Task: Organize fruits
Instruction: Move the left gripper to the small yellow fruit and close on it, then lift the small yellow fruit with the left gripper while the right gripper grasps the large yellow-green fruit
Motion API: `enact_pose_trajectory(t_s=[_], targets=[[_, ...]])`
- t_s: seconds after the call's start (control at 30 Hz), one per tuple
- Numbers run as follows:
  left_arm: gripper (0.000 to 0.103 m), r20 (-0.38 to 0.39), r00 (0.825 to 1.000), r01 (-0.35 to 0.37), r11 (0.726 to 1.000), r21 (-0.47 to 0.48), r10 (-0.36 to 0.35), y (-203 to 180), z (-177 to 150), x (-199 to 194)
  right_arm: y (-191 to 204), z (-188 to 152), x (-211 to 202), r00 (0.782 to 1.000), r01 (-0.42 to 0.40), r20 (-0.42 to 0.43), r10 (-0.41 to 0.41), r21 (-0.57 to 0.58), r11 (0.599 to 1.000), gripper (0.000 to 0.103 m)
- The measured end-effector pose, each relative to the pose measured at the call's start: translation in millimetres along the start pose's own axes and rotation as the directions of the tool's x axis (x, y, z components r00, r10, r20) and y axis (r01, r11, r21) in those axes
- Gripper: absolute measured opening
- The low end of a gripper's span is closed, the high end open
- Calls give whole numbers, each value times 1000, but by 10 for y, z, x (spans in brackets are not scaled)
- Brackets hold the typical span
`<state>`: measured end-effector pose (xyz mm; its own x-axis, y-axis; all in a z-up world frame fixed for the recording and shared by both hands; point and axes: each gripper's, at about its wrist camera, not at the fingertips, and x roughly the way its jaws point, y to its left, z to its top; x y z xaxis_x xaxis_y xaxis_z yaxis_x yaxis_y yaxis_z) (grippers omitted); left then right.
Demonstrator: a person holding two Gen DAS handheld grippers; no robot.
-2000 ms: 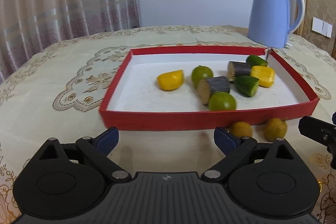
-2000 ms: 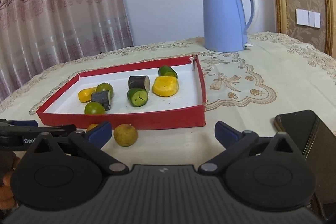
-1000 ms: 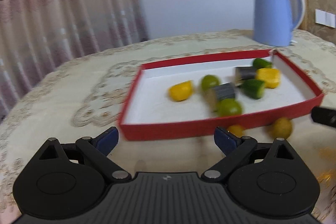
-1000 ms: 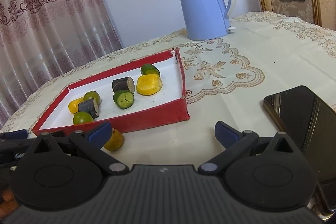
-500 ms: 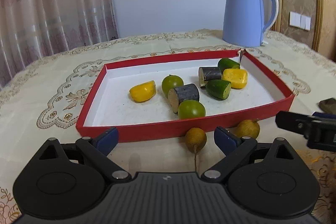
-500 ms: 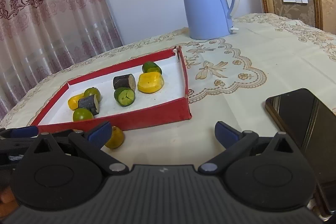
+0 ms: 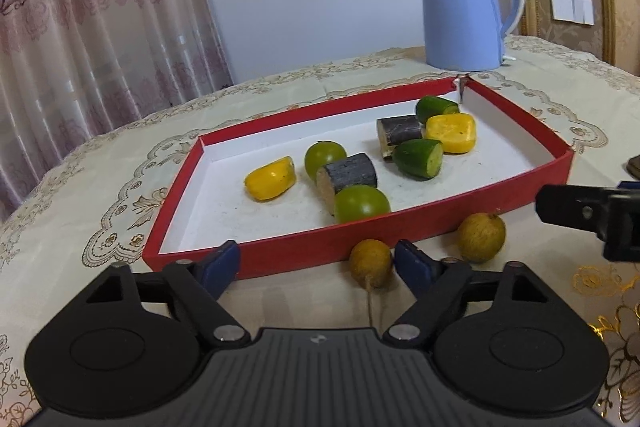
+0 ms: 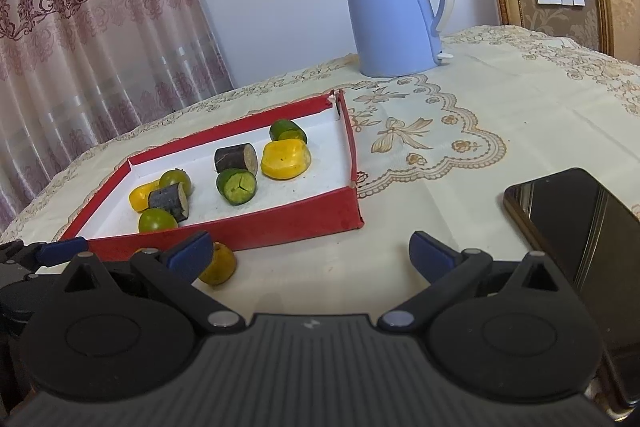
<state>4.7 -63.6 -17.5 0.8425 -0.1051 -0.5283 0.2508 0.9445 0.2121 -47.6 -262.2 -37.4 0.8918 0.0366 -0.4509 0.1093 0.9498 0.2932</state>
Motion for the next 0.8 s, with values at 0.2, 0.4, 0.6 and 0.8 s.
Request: enact_pose_trajectory(t_s=[0.2,0.4,0.6,0.8], targets=[[24,-34,995,95,995,-7,-95,-43,-49,-2,8,0,-19,1000,1,7,-1,-6,1000,103],[24,-15,997,74,996,-52,-75,188,-128,-101,43,2,-39,1000,-13,18,14,-29,1000,103],[24,-38,999,-3,991,-134,-2,594,-186,-90,183,-25,-101,998,-32,47,38,-112,993,103],[24,-57,998,-25,987,-157,16,698,-246,-28,412,-88,-80,996,-89,-34,84,-206,974,100]])
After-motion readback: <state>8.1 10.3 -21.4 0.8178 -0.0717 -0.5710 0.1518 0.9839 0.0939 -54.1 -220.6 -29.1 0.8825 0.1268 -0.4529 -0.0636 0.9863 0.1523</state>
